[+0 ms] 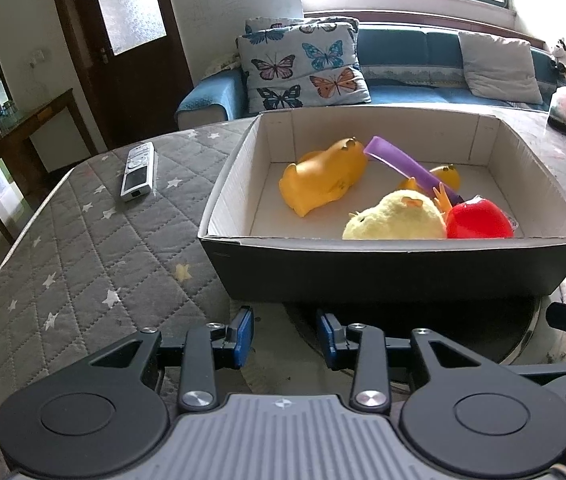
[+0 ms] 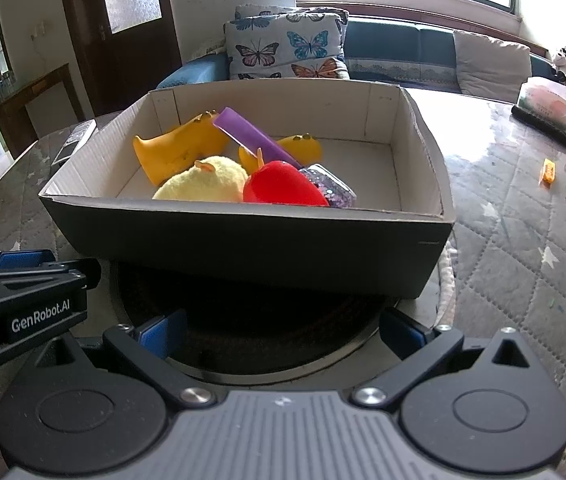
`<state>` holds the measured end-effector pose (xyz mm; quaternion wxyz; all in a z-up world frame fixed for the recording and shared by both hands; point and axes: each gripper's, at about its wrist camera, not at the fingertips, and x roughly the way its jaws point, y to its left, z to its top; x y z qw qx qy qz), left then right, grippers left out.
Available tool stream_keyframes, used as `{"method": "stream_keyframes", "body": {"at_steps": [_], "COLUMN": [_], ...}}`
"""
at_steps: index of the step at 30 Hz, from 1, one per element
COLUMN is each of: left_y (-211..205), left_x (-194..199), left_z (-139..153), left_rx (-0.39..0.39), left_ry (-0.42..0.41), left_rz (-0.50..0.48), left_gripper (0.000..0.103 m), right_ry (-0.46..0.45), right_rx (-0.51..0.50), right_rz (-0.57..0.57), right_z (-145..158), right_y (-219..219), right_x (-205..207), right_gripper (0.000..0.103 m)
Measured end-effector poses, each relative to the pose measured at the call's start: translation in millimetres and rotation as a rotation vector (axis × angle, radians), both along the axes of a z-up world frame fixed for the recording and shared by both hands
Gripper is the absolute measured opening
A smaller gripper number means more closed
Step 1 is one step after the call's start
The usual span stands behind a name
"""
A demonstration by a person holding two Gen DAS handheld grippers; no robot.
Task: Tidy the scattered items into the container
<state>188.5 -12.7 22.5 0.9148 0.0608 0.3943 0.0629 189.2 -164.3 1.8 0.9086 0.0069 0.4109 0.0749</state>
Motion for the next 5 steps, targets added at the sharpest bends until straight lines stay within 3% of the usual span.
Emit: {"method": "stream_keyframes", "body": {"at_steps": [5], "left_y": [-0.2], "left_x": [-3.8], "left_z": [2.7], "left_rx": [-0.004], "left_ry": [-0.012], "left_rz": [-0.006], "left_gripper": [0.038], "right_ry": [-0.009], "right_rx": [-0.001], "right_rz": [0.001], "right_z": [2.5], "right_y": [-0.1], "right_x": [-2.7], "right_gripper": [0.103]}}
